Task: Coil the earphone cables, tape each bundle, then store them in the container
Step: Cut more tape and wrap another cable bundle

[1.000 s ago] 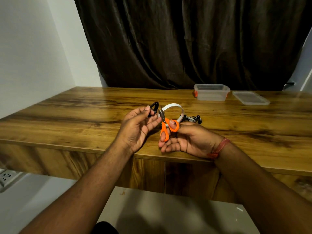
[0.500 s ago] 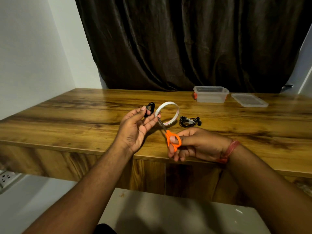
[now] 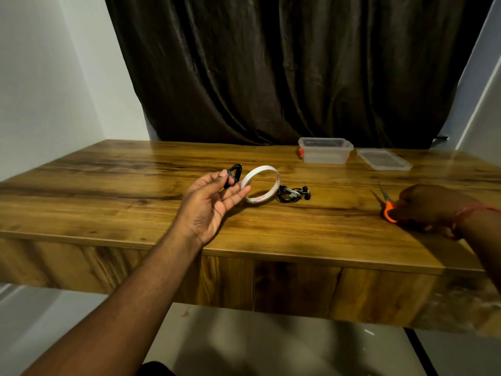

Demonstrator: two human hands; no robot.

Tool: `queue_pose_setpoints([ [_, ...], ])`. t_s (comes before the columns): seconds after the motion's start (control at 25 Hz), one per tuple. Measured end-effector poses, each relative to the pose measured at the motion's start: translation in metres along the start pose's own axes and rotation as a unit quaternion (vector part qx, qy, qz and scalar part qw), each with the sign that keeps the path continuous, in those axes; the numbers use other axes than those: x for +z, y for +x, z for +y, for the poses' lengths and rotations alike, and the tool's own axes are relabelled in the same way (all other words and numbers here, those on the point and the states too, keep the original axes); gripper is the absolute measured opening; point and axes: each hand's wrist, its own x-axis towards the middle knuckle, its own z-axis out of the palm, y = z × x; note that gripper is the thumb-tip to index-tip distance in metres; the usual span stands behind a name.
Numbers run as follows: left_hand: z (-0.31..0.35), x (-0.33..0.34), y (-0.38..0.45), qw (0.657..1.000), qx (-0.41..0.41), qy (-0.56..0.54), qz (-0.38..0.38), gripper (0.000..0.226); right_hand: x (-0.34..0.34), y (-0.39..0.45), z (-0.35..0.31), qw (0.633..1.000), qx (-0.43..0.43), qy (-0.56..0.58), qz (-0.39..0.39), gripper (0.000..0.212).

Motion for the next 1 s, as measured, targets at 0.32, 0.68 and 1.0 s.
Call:
queue_pose_setpoints([
  [0.32, 0.000, 0.000, -0.002, 1.000, -0.006, 0.021, -0.004, 0.014, 0.006, 0.007, 0.000, 1.000, 0.008, 0.001, -0.017, 0.035],
  [0.68, -0.001, -0.001, -0.003, 0.998, -0.011, 0.058, -0.025, 0.006, 0.065, -0.032, -0.063, 0.920, -0.209, 0.183, 0.277, 0.018],
  [1.0, -0.003, 0.003, -0.011, 0.989, -0.040, 0.093, -0.106, 0.004, 0.091, -0.026, -0.128, 0.869, -0.418, 0.181, 0.196, 0.026],
])
